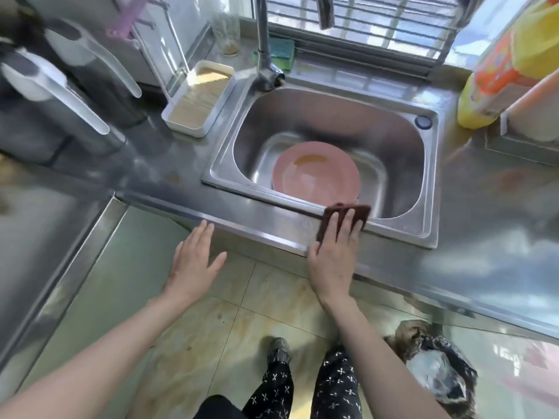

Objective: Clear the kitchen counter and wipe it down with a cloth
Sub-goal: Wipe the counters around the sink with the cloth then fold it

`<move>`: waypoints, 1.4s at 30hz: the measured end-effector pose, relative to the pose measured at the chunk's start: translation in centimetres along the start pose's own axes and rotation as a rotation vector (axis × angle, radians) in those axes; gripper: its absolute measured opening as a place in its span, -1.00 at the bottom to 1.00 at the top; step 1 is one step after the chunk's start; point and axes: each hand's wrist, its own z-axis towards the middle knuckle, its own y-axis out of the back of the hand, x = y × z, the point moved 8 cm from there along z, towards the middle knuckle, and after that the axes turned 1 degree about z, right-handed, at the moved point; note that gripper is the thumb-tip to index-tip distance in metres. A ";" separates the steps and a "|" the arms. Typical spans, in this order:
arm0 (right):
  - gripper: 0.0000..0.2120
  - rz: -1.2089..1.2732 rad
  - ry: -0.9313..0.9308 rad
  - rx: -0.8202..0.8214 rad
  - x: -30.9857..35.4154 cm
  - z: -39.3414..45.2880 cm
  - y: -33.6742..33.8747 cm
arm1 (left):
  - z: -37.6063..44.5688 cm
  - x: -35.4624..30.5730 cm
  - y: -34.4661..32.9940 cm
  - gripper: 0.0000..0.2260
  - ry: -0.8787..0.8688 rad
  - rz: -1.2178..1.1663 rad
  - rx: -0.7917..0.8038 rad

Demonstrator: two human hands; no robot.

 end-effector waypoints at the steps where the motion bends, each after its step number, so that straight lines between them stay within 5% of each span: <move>1: -0.39 -0.021 0.105 0.038 3.1 0.1 -1.4 | 0.0 0.6 0.2 -0.44 0.010 -0.001 0.000; 5: -0.42 -0.072 0.498 0.259 11.1 0.2 -4.6 | 0.1 2.3 1.3 -0.44 0.029 -0.002 -0.007; 8: -0.40 -0.104 0.538 0.300 9.4 0.9 -3.9 | 0.4 2.7 2.2 -0.46 0.035 -0.024 -0.018; 13: -0.36 -0.095 0.074 0.060 2.5 1.5 -1.1 | 1.6 3.4 3.1 -0.47 0.063 -0.085 -0.044; 17: -0.31 0.011 -0.209 0.055 5.0 1.0 -2.3 | 2.1 5.1 3.0 -0.45 0.140 -0.175 -0.058; 27: -0.43 -0.044 0.768 0.272 25.1 4.1 -9.5 | 5.8 10.4 6.7 -0.45 0.281 -0.179 -0.161; 35: -0.55 -0.015 0.797 0.296 33.3 8.6 -13.2 | 7.0 13.4 7.3 -0.42 0.319 -0.170 -0.183; 42: -0.52 -0.042 1.023 0.265 30.4 4.3 -12.2 | 7.9 14.5 8.3 -0.45 0.242 -0.145 -0.170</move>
